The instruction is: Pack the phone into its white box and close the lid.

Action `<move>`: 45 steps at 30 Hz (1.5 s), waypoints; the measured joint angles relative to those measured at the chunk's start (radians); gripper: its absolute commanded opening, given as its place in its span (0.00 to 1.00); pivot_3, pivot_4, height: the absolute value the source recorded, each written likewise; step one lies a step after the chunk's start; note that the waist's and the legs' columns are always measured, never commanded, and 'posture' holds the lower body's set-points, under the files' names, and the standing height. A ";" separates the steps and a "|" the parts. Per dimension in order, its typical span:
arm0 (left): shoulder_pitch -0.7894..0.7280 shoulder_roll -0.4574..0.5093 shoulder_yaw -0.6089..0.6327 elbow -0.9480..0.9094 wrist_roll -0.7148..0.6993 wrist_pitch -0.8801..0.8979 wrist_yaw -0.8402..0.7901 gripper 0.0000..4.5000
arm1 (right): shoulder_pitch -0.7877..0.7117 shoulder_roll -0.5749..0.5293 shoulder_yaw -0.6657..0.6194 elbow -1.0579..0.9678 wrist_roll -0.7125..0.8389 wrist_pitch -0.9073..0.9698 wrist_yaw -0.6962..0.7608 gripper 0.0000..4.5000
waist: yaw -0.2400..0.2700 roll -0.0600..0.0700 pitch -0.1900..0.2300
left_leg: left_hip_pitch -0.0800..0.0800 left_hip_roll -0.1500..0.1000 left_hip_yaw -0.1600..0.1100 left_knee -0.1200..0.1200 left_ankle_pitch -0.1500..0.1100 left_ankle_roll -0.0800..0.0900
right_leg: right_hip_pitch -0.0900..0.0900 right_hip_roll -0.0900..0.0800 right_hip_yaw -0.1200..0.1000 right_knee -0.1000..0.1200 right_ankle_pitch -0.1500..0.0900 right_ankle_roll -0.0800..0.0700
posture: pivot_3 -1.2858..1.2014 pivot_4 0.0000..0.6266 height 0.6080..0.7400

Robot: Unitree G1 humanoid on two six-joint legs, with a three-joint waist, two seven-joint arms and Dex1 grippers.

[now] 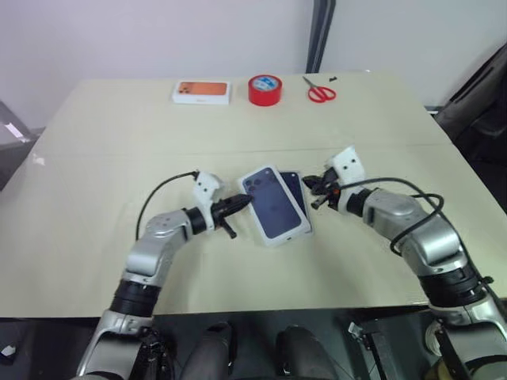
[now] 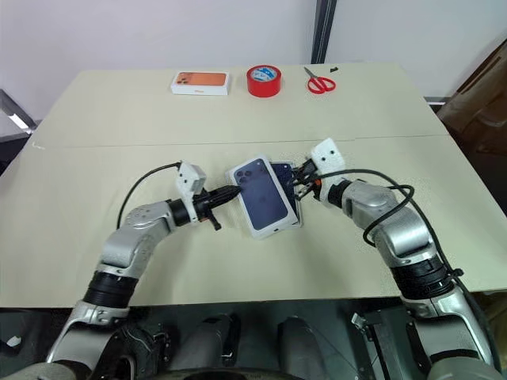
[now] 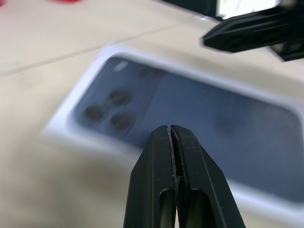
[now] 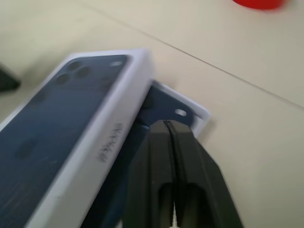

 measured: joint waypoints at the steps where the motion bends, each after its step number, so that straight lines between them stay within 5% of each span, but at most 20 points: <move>1: 0.018 0.015 0.011 -0.022 -0.008 0.022 0.000 0.03 | 0.000 0.004 0.010 0.000 -0.023 -0.017 0.012 0.01 | 0.001 0.000 0.000 | 0.000 0.000 0.000 0.000 0.000 0.000 | 0.000 0.000 0.000 0.000 0.000 0.000 | 0.52 0.24 0.95; 8: 0.098 0.041 -0.004 -0.060 -0.035 0.159 0.003 0.03 | 0.004 0.009 0.044 0.002 -0.154 -0.098 0.093 0.01 | 0.004 0.000 0.000 | 0.000 0.000 -0.001 0.000 0.000 0.000 | 0.001 0.000 -0.001 -0.001 0.000 0.000 | 0.52 0.24 0.95; 15: -0.005 -0.061 -0.061 0.013 -0.002 0.179 0.065 0.03 | 0.017 0.010 0.068 0.019 -0.260 -0.142 0.141 0.01 | 0.009 0.000 0.000 | 0.000 -0.001 -0.001 0.000 0.000 -0.001 | 0.001 -0.001 -0.001 -0.001 0.000 0.000 | 0.52 0.24 0.95; 45: -0.116 -0.176 -0.069 0.128 0.044 0.135 0.082 0.03 | 0.114 0.017 -0.041 -0.032 -0.385 -0.070 0.157 0.01 | 0.005 0.000 0.000 | 0.000 -0.001 -0.002 0.001 0.003 -0.005 | 0.002 -0.001 -0.001 0.000 0.000 0.000 | 0.52 0.24 0.95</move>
